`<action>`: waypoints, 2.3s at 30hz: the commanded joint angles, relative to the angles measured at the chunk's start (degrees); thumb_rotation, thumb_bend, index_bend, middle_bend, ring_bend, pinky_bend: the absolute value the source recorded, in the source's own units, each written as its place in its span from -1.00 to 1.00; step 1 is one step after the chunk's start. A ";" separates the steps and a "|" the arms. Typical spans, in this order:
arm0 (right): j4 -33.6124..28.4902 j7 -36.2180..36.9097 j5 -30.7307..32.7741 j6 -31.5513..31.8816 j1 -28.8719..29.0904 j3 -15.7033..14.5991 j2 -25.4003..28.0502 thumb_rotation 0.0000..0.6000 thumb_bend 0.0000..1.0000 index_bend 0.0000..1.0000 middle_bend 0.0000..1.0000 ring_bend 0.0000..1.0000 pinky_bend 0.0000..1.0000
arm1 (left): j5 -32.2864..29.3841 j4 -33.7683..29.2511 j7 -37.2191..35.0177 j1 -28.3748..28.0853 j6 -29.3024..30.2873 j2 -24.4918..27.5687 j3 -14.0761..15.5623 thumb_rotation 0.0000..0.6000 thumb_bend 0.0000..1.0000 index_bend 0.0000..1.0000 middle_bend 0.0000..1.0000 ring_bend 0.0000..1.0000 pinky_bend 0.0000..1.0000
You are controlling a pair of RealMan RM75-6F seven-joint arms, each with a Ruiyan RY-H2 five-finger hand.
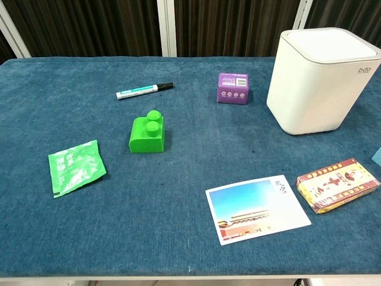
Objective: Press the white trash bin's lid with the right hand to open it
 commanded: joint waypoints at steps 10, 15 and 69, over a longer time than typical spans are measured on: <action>-1.09 0.22 0.39 -2.41 3.81 3.17 -1.05 1.00 -0.49 -1.00 -1.00 -1.00 -1.00 | 0.13 -0.42 -0.32 -0.28 -0.23 0.40 -0.06 1.00 -0.94 -0.91 -1.00 -1.00 -0.92; -7.68 -4.70 3.90 -8.72 11.65 10.90 0.03 1.00 -0.48 -1.00 -0.82 -1.00 -1.00 | -0.47 -0.64 -0.91 -0.13 0.41 0.69 -0.69 1.00 -0.94 -0.91 -1.00 -1.00 -0.96; -10.55 -11.57 27.68 -30.80 30.99 13.92 -2.37 1.00 -0.49 -1.00 -0.30 -1.00 -1.00 | -0.59 -0.42 -2.23 -0.52 0.18 1.13 -0.85 1.00 -0.94 -0.94 -1.00 -1.00 -0.96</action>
